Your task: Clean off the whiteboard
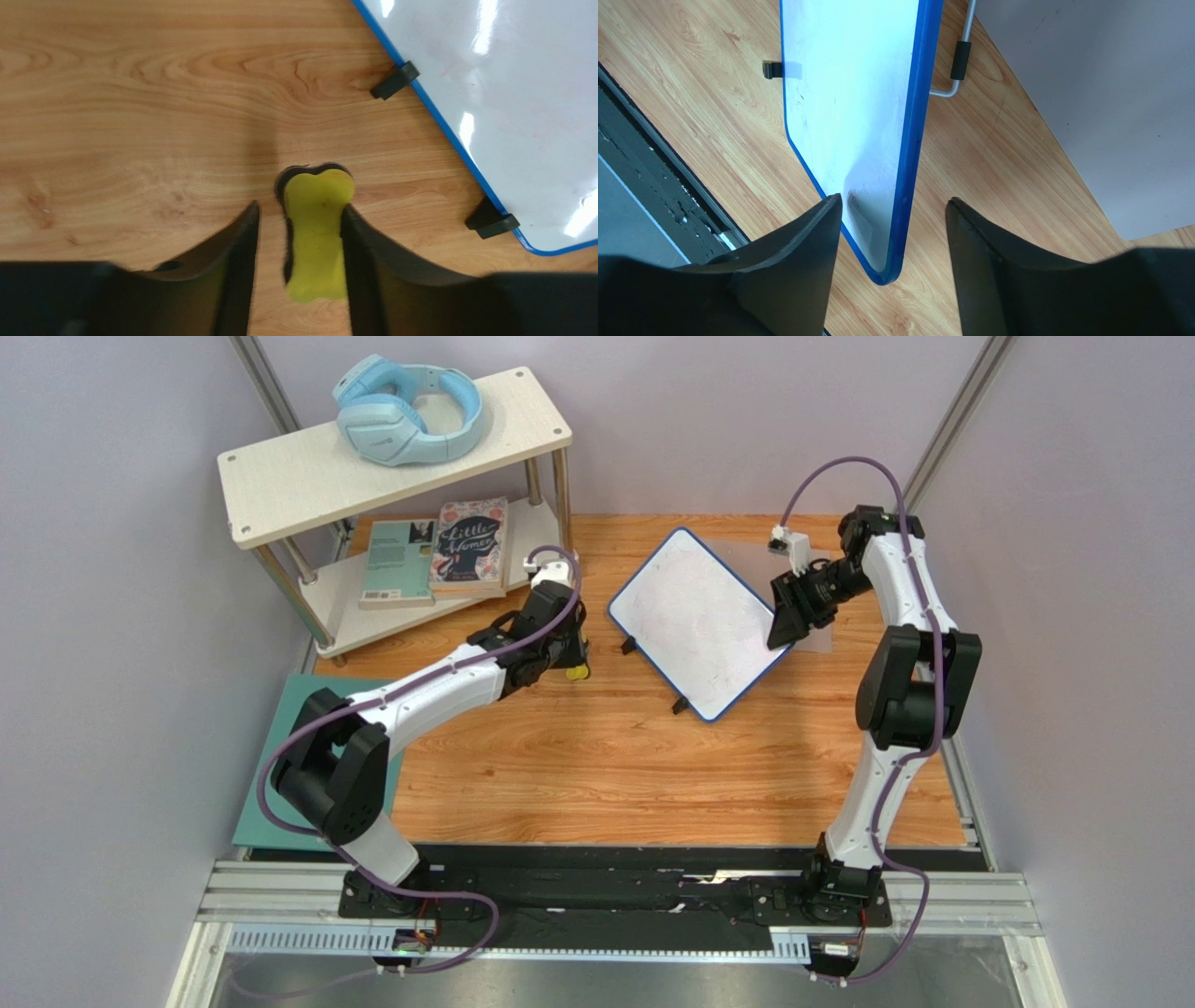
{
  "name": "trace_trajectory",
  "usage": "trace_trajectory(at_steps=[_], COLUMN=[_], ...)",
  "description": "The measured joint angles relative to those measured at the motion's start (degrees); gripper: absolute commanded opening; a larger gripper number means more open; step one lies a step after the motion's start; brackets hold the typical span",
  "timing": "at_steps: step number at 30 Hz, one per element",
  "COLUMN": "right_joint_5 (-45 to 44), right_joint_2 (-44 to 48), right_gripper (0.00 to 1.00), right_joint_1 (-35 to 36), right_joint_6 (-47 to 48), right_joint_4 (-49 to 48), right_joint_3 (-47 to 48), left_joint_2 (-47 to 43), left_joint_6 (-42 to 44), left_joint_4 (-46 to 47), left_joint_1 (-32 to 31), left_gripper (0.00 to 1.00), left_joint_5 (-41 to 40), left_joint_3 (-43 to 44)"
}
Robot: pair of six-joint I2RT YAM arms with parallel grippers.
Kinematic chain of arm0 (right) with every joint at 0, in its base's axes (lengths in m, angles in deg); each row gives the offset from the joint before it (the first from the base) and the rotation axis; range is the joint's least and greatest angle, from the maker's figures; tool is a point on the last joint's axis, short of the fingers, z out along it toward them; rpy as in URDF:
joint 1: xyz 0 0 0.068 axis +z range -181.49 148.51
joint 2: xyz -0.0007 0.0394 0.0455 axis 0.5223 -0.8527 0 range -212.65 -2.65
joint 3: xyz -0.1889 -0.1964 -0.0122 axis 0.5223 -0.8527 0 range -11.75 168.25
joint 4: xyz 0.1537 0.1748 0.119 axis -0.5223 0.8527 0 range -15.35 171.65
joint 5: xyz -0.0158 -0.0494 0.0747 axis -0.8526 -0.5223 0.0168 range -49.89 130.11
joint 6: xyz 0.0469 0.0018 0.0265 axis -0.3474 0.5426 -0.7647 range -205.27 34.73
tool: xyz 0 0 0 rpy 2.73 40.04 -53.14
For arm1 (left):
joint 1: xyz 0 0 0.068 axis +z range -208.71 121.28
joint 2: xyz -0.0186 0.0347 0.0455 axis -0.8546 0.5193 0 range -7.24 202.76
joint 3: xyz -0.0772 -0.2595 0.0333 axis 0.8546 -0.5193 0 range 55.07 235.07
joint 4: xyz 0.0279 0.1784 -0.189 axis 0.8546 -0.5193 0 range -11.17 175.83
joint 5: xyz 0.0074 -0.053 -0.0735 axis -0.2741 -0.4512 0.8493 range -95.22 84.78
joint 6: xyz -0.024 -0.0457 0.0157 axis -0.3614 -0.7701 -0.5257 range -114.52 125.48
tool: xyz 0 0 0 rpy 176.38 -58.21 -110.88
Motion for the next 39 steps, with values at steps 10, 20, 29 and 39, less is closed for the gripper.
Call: trace_trajectory(at_steps=[10, 20, 29, 39], right_joint_5=[-2.08, -5.57, -6.69, 5.03], right_joint_2=[6.16, 9.55, 20.74, 21.64], right_gripper=[0.91, 0.93, 1.0, 0.98], right_joint_1=[0.0, -0.02, 1.03, 22.97], right_joint_6=[-1.07, -3.52, -9.44, -16.65], right_joint_4=[-0.17, -0.42, -2.89, -3.5], right_joint_3=[-0.87, -0.87, -0.81, -0.33], left_joint_2=[8.41, 13.92, 12.92, -5.07], left_joint_6=[0.55, 4.15, 7.69, 7.67], left_joint_4=[-6.71, -12.41, -17.73, -13.38], left_joint_1=[0.15, 1.22, 1.27, 1.27], left_gripper=[0.84, 0.83, 0.83, 0.82], left_joint_5=[1.64, 9.2, 13.07, 22.69], left_joint_3=[5.09, 12.07, 10.6, 4.7])
